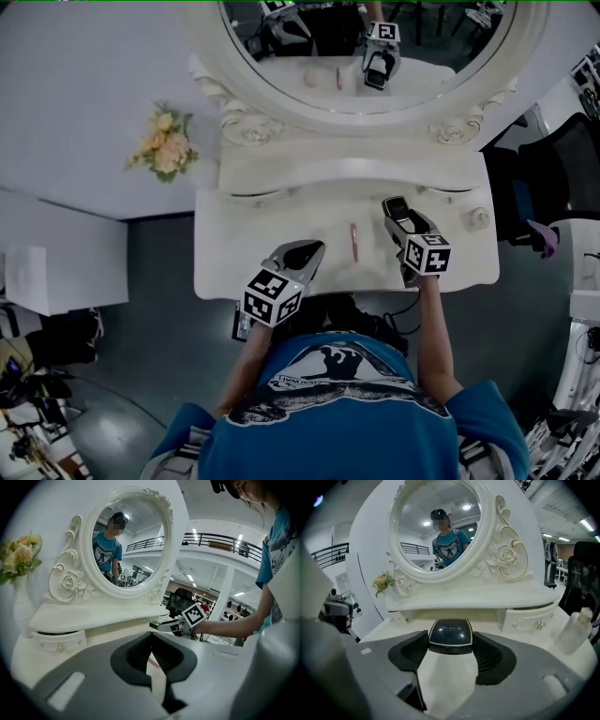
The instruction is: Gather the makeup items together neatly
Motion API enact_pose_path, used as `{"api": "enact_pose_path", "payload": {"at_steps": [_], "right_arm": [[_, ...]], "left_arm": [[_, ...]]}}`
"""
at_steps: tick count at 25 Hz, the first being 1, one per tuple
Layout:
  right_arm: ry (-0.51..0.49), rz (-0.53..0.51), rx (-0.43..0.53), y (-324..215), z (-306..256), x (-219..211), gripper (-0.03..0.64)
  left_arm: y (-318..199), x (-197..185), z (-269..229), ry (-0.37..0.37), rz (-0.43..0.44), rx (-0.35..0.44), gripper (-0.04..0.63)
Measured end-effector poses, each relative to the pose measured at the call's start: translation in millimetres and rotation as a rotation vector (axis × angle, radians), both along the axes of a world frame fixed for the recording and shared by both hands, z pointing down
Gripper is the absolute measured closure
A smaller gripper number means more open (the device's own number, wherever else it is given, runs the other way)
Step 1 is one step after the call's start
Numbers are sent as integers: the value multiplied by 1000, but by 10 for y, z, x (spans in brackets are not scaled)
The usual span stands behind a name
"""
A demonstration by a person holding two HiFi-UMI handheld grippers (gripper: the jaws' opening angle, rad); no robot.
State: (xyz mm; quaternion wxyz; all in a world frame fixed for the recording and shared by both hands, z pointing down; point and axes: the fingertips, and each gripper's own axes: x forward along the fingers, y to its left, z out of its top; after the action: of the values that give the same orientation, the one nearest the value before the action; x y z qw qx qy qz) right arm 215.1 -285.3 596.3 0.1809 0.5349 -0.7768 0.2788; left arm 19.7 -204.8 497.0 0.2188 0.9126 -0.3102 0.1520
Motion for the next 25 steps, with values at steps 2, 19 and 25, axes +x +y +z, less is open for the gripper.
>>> {"api": "enact_pose_path", "payload": {"at_steps": [2, 19, 25], "right_arm": [[-2, 1, -30, 131, 112, -56, 314], [70, 58, -175, 628, 781, -138, 314], [189, 57, -161, 640, 823, -159, 313]], "left_arm": [[5, 5, 0, 1, 6, 1, 583], [34, -122, 36, -3, -15, 2, 583], [57, -180, 26, -3, -27, 7, 583]]}}
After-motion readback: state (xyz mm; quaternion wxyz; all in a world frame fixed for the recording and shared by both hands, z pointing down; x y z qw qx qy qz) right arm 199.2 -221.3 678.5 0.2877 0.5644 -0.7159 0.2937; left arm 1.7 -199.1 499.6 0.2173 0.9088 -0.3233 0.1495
